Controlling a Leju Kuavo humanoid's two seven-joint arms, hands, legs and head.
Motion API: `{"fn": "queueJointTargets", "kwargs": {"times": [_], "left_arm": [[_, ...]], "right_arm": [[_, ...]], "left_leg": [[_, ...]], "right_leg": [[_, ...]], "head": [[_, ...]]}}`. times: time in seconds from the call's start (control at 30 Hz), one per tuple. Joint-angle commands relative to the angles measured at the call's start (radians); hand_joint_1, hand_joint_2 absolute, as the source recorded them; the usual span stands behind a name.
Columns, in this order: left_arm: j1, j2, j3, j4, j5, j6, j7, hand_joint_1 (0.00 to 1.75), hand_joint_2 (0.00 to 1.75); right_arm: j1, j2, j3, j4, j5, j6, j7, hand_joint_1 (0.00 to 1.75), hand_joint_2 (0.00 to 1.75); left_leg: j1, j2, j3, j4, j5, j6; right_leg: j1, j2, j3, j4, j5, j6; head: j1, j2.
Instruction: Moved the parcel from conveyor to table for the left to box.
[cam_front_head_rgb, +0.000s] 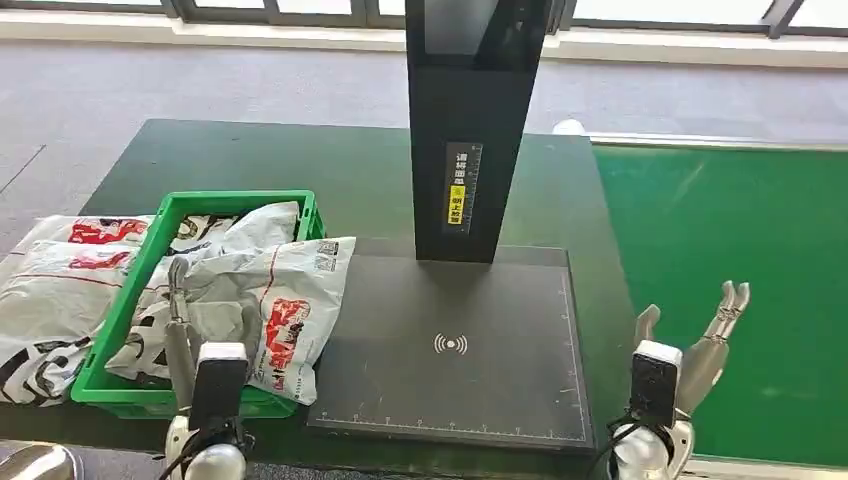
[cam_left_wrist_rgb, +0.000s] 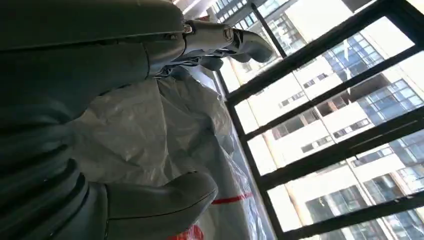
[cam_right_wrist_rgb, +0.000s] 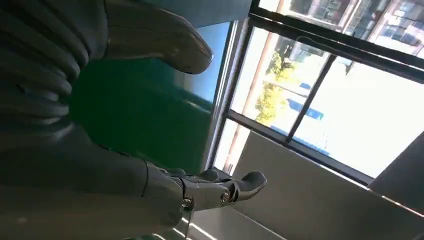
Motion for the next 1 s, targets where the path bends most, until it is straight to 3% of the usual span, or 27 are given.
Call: {"fn": "queueJointTargets", "kwargs": {"times": [0.03,0.27,0.47,0.57,0.77,0.87,1.0], "left_arm": [[0.042,0.024,-0.019,-0.047,0.027,-0.022,-0.017,0.00,1.75],[0.068,0.009,-0.020,-0.120,0.126,-0.086,-0.114,0.00,1.75],[0.077,0.063,-0.097,-0.240,0.283,0.034,-0.114,0.00,1.75],[0.043,0.109,-0.180,-0.312,0.457,0.050,-0.114,0.00,1.75],[0.010,0.094,-0.184,-0.311,0.514,-0.016,-0.114,0.00,1.75],[-0.023,0.065,-0.170,-0.314,0.568,-0.118,-0.114,0.00,1.75],[-0.074,0.013,-0.130,-0.244,0.607,-0.244,-0.114,0.00,1.75]], "right_arm": [[-0.022,0.010,-0.060,0.032,-0.005,0.006,0.002,0.00,1.75],[-0.026,0.011,-0.063,0.038,-0.002,0.016,0.002,0.00,1.75],[-0.035,0.015,-0.047,0.041,-0.001,0.026,0.002,0.00,1.75],[-0.014,0.013,0.028,-0.015,-0.057,0.159,0.002,0.00,1.75],[-0.002,0.012,0.098,-0.042,-0.056,0.217,0.002,0.00,1.75],[0.015,-0.012,0.194,-0.099,-0.067,0.294,0.002,0.00,1.75],[0.019,-0.027,0.293,-0.129,-0.068,0.308,0.002,0.00,1.75]], "left_leg": [[0.000,0.001,0.002,-0.001,0.000,0.000],[0.000,0.001,0.002,-0.002,0.000,0.000],[0.001,0.001,0.000,0.000,0.000,0.000],[0.000,0.001,0.001,-0.001,0.000,-0.001],[0.000,0.001,0.001,-0.001,0.000,0.000],[0.000,0.000,0.000,0.000,0.000,0.000],[0.000,0.001,0.001,-0.001,0.000,0.000]], "right_leg": [[0.000,0.000,0.001,-0.001,0.000,-0.001],[0.000,0.000,0.002,-0.002,0.000,-0.001],[0.001,0.000,0.000,-0.001,0.000,-0.001],[0.000,-0.001,0.001,-0.001,0.000,-0.001],[0.001,0.000,0.001,0.000,0.000,-0.001],[0.000,-0.001,0.000,0.000,0.000,-0.001],[0.000,0.000,0.001,0.000,0.000,-0.001]], "head": [[0.000,0.000],[0.000,0.000],[0.000,0.000],[0.000,0.000],[0.000,0.000],[0.000,0.000],[0.000,0.000]]}}
